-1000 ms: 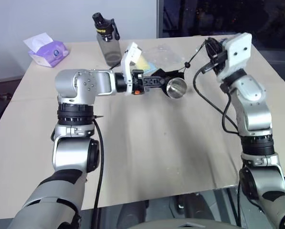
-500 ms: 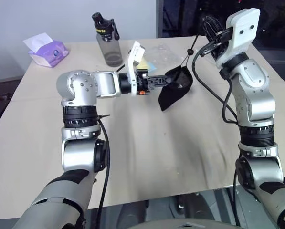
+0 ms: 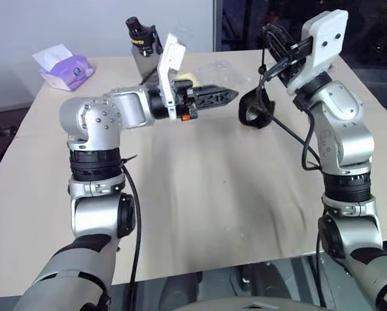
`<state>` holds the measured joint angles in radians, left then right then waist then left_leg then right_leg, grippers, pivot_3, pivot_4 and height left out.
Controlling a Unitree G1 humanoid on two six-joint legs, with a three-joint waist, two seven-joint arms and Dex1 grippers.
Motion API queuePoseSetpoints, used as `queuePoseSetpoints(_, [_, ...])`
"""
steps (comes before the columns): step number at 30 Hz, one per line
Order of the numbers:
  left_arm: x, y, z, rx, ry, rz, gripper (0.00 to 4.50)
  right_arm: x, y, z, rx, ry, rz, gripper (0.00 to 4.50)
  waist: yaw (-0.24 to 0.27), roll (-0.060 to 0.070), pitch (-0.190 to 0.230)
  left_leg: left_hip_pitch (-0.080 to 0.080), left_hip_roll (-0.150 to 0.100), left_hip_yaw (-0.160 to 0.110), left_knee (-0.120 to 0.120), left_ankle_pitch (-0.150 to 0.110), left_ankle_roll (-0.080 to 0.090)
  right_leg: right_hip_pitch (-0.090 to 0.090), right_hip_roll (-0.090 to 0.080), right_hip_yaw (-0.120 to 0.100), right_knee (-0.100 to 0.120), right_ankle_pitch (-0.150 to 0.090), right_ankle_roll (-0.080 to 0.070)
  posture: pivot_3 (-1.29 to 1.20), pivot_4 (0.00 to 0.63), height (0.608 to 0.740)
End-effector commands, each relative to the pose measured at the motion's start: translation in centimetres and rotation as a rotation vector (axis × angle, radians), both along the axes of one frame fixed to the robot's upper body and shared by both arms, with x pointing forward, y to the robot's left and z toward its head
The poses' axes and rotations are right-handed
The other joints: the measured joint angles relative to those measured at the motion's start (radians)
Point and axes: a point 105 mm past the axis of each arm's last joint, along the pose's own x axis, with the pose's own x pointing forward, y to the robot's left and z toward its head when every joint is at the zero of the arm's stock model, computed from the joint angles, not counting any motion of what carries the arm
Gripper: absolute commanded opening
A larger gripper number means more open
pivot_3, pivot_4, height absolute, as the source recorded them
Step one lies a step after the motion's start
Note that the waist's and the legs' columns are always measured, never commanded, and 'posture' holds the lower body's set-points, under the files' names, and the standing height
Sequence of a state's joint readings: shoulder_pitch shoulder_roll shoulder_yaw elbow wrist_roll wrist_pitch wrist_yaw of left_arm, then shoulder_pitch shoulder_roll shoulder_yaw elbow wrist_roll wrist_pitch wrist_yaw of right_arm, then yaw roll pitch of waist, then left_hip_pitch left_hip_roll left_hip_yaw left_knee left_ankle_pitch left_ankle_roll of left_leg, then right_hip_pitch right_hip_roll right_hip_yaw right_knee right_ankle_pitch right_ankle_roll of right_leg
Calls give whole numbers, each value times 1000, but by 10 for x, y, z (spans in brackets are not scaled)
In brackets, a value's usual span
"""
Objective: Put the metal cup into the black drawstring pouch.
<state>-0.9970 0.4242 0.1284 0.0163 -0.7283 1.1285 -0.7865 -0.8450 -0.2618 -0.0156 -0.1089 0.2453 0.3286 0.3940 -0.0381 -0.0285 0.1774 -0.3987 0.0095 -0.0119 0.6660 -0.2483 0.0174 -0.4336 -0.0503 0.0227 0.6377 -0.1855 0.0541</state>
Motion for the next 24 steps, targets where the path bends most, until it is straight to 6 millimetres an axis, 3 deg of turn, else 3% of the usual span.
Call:
queuePoseSetpoints(1, [-5, -13, 13, -16, -144, -27, 2804, -20, 16, 15, -23, -70, 93, 0, 1, 0, 0, 0, 0, 0, 0, 0, 0, 0, 0, 0, 0, 0, 0, 0, 150, 740])
queuePoseSetpoints(6, [6, -21, 9, 27, -233, 7, 2804, -26, 27, 12, -48, -63, 145, 0, 2, 0, 0, -1, 0, 1, 0, 0, 0, 0, 0, 0, -1, 0, 0, 0, 150, 740])
queuePoseSetpoints(10, [15, -17, 21, -58, -220, 54, 2804, -30, 34, 11, -57, -58, 179, 0, 1, 0, 0, 0, 0, 0, 0, 0, 0, 0, 0, 0, -1, 0, 0, 0, 150, 740])
queuePoseSetpoints(13, [18, -15, 15, -30, -231, 72, 2804, -31, 35, 11, -55, -52, 193, 0, -1, 0, 0, -1, 0, 0, 0, 0, 0, 0, 0, 0, -1, 0, 0, 0, 150, 740])
queuePoseSetpoints(16, [8, -15, 9, -19, -231, 23, 2804, -31, 35, 11, -51, -50, 194, 0, -1, 0, 0, -1, 0, 0, 0, 0, 0, 0, 0, -1, -1, 0, 0, 0, 150, 740])
queuePoseSetpoints(21, [-37, -7, -13, 56, -169, -223, 2804, -24, 29, 12, -48, -50, 155, 0, -5, 0, 0, -1, 1, 0, -1, 0, 0, -1, 1, 0, -1, 0, 0, 0, 150, 740])
queuePoseSetpoints(24, [-38, 7, -17, 88, -211, -200, 2804, -23, 29, 12, -45, -48, 147, 0, -3, 0, 0, 0, 1, -1, -2, 0, 0, -1, 1, -1, -1, 0, 0, 0, 150, 740])
